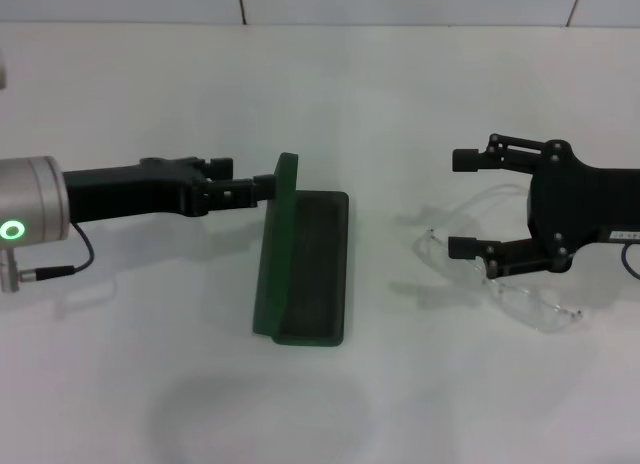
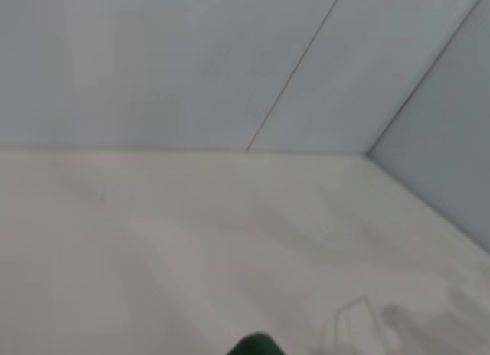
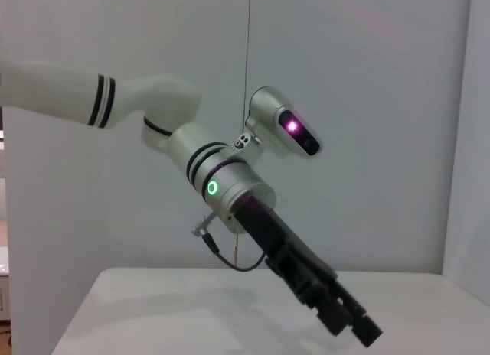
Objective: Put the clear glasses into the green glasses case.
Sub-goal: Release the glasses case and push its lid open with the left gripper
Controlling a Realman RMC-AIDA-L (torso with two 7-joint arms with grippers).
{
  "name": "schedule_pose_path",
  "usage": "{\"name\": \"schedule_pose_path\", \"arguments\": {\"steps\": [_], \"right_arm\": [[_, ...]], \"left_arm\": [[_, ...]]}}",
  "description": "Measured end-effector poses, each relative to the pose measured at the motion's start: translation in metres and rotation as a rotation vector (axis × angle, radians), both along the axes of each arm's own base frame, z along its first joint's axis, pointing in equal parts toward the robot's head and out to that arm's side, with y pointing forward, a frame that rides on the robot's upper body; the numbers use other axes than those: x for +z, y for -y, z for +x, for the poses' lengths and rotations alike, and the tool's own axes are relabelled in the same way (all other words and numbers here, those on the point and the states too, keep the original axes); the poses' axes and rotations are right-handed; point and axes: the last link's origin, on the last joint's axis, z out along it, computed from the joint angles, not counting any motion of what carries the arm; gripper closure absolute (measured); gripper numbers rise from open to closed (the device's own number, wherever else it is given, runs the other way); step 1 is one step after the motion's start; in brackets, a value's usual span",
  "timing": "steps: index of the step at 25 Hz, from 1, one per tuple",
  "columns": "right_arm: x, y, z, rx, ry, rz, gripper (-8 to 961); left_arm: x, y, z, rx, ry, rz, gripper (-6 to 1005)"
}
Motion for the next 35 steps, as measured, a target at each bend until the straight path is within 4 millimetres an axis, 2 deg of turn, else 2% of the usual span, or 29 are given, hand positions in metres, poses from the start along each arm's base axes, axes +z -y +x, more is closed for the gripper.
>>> {"name": "schedule_pose_path", "arguments": {"steps": [17,26,35], "right_arm": [[-0.001,0.001,-0.001,0.014,0.004,0.004,74],[-0.001,0.001,-0.002,0.021,0.015,0.005,75],[-0.001,-0.001,-0.002,0.028,0.029,0.004,75]], "left_arm": [[-0.014,-0.004,0.009,0.154,-0.068,-0.105,127],[-0.027,-0.004,0.02,0.146,-0.103,-0.16,131],[-0.03,-0.01,0.018,0.154,-0.141,-0.133,141]]}}
